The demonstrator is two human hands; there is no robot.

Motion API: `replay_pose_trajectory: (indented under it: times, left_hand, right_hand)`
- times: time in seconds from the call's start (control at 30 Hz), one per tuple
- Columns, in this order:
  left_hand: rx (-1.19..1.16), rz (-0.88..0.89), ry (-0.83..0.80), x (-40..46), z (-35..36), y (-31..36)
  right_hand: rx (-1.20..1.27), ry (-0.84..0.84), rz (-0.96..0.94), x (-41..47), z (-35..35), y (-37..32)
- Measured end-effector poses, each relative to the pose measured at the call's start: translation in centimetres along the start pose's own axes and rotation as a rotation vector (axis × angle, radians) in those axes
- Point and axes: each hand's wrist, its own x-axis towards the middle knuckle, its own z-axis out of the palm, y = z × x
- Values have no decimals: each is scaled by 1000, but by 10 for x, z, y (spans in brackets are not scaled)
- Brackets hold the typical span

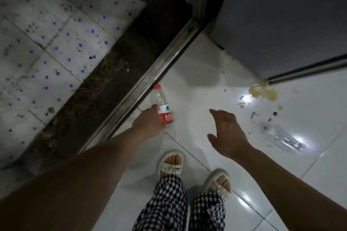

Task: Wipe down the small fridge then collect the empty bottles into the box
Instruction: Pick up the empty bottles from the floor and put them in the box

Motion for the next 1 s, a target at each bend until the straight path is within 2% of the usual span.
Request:
replay_pose_trajectory:
  times: [0.13,0.33,0.53,0.63,0.7,0.8,1.0]
  left_hand:
    - [-131,-91,37,71,62,-22]
    - [-291,-195,221,142,136,-41]
    - [-506,-275,353,177,174,-39]
    - [-484,-306,393,177,181,-24]
    - [-433,-271,370,168,186,-5]
    - [-335,-99,289,148,196,34]
    - [-267,142,129,115,230,122]
  right_hand:
    - [21,3,-21,59,65,25]
    - [57,34,-19,116,138,59]
    - [112,115,-4,140,166,85]
    - [151,153,20,134,165,102]
    - [177,175,56,123,159,116]
    - [203,220,155,101,149,145]
    - [246,351,475,51,138,237]
